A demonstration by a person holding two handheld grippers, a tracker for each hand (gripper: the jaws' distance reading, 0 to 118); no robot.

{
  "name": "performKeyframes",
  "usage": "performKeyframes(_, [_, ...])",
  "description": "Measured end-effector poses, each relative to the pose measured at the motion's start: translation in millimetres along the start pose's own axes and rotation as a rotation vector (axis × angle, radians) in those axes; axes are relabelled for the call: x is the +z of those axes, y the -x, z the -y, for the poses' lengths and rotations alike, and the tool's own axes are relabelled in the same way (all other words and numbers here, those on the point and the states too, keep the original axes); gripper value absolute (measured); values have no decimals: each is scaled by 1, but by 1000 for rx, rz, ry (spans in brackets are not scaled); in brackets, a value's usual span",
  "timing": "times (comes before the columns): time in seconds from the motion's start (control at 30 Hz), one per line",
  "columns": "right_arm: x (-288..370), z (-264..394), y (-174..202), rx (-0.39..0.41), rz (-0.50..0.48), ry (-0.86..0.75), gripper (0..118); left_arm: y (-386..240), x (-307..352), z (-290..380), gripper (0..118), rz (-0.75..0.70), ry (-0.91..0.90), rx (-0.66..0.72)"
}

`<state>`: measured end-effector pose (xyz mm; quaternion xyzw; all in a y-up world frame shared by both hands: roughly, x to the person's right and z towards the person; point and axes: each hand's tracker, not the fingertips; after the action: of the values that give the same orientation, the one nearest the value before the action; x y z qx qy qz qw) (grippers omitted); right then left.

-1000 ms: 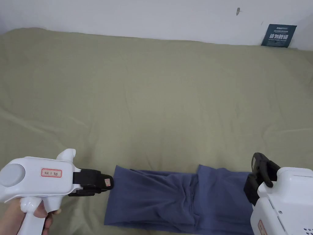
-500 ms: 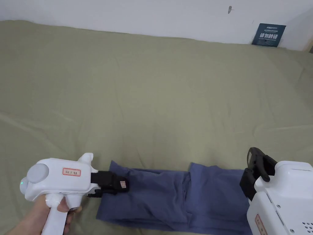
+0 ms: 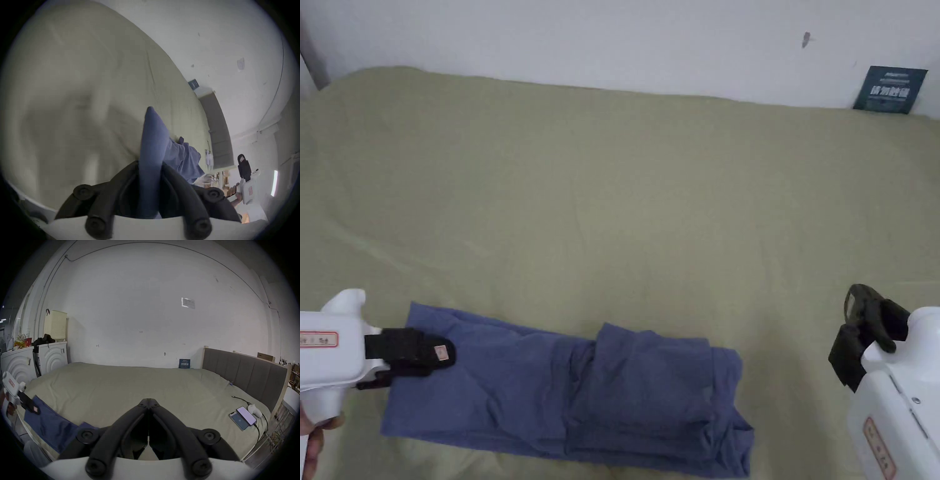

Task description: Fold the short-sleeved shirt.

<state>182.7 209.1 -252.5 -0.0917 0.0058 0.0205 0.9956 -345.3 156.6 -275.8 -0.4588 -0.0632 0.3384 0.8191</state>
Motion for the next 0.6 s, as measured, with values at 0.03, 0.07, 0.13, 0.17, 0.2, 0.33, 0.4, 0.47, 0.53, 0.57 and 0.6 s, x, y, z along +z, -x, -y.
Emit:
performKeyframes(0.03, [-2, 0, 1, -2, -10, -5, 0, 1, 13, 0, 10, -36, -19, 0])
performKeyframes(0.07, [-3, 0, 3, 0, -14, -10, 0, 0, 22, 0, 10, -60, -23, -7])
performKeyframes(0.13, [-7, 0, 7, 16, -21, -16, 0, -9, 30, 0, 10, -97, -27, 22])
performKeyframes(0.17, [-8, 0, 9, 17, -23, -18, 0, -18, 30, 1, 10, -83, -24, 18])
performKeyframes(0.2, [-8, 1, 9, 13, -28, -19, 0, -29, 28, 3, 10, -87, -19, 2])
performKeyframes(0.33, [-6, 6, 11, 5, -40, 4, 0, -91, 4, 11, 10, -96, -9, -150])
performKeyframes(0.4, [-4, 9, 10, 22, -37, 15, 0, -119, -12, 15, 10, -83, 21, -187])
performKeyframes(0.47, [-3, 12, 8, 41, -27, 19, 0, -148, -34, 21, 10, -53, 49, -253])
performKeyframes(0.53, [-2, 15, 4, 39, -26, 32, 0, -171, -58, 28, 10, -36, 94, -277])
performKeyframes(0.57, [-1, 16, 2, 37, -25, 36, 0, -181, -71, 32, 10, -26, 107, -288])
performKeyframes(0.6, [-1, 18, 1, 38, -21, 41, 0, -191, -86, 36, 10, -26, 123, -305])
